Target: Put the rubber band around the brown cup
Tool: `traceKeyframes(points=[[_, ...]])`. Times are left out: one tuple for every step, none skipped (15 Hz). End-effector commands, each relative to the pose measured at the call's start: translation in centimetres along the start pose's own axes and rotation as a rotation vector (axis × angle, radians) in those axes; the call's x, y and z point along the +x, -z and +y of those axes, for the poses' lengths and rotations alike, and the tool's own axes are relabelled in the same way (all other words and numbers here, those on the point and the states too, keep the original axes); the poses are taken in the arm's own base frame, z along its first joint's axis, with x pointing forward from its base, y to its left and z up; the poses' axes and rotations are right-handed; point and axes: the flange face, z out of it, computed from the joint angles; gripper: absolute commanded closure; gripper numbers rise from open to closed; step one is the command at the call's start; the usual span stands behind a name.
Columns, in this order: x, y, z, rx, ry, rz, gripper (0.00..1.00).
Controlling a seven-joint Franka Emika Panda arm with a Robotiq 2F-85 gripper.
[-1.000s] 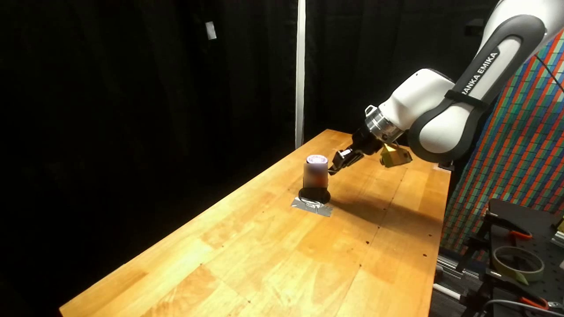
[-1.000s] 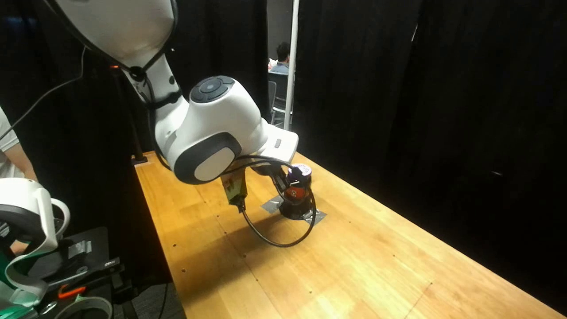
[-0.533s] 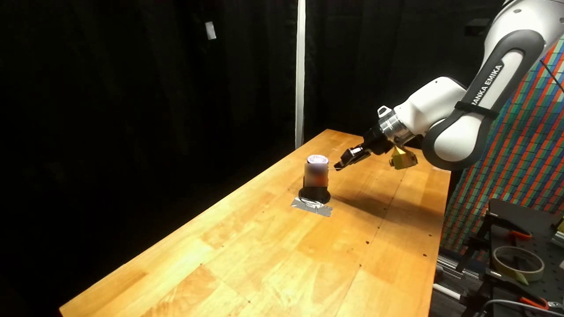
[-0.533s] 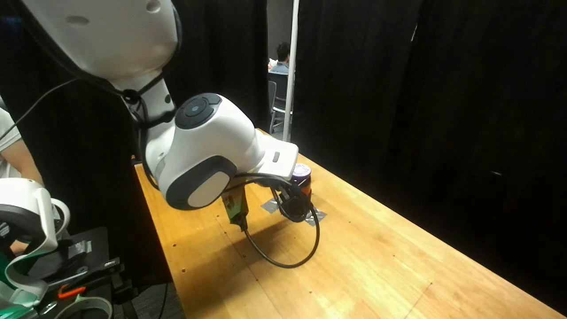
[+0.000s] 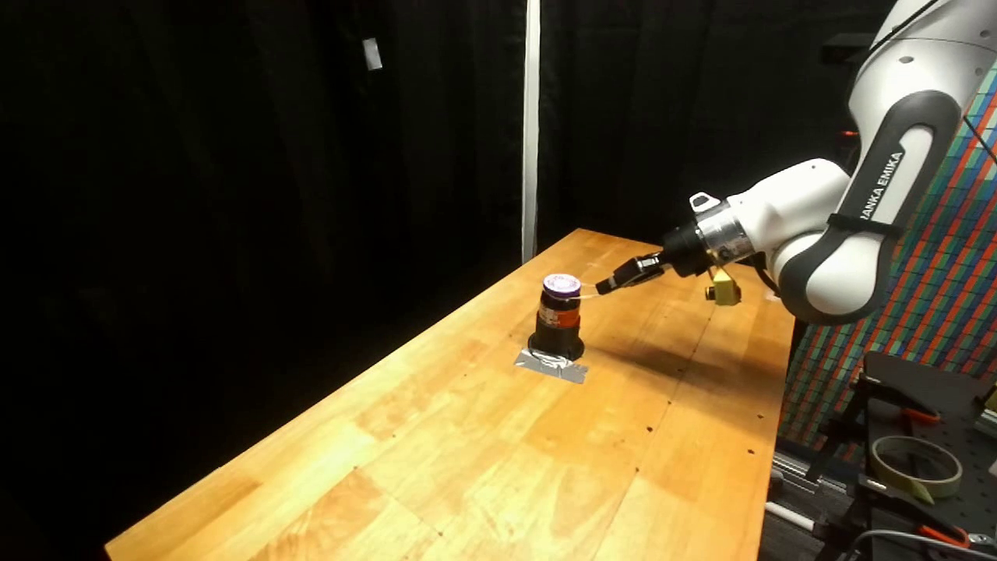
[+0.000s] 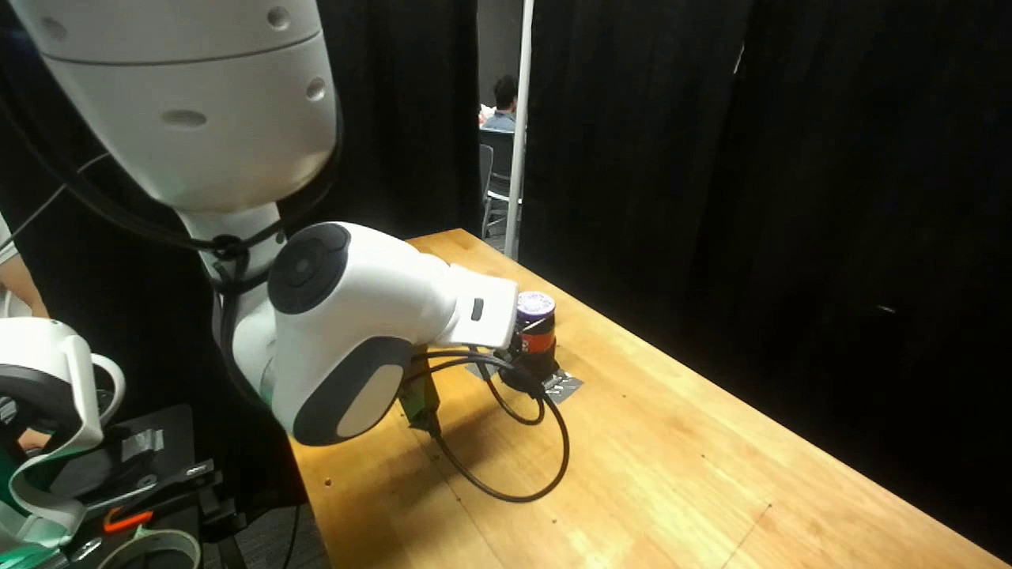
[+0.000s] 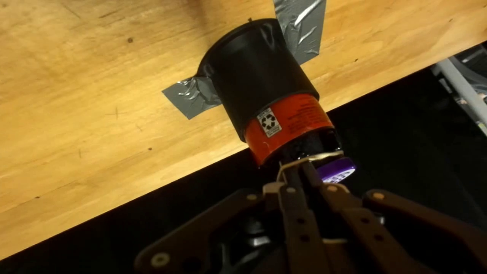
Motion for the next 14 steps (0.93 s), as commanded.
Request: traceKeyframes(points=[[-0.8, 1.3, 0.8, 0.086, -0.014, 0.044, 0.91], [-0.9, 1.6, 1.1, 0.108, -0.013, 0.055, 0.91], [-1.1, 2.0, 1.3, 0.131, -0.014, 0.061, 0.91], [-1.2, 2.2, 1.4, 0.152, -0.014, 0.069, 0.91], [-1.3, 2.6, 1.6, 0.178, -0.015, 0.078, 0.92], [-1.4, 2.9, 1.7, 0.205, -0.017, 0.086, 0.91], [-1.6, 3.3, 1.8, 0.23, -0.017, 0.09, 0.91], [-1.6, 3.6, 1.9, 0.248, -0.017, 0.098, 0.91], [-1.7, 3.8, 2.1, 0.264, -0.016, 0.104, 0.91], [-1.7, 4.0, 2.3, 0.269, -0.018, 0.098, 0.9], [-1.8, 4.0, 2.4, 0.265, -0.024, 0.077, 0.66], [-1.9, 3.6, 2.5, 0.231, -0.01, 0.077, 0.9], [-2.0, 3.6, 2.7, 0.233, -0.014, 0.071, 0.84], [-2.1, 3.7, 2.7, 0.232, -0.016, 0.069, 0.76]])
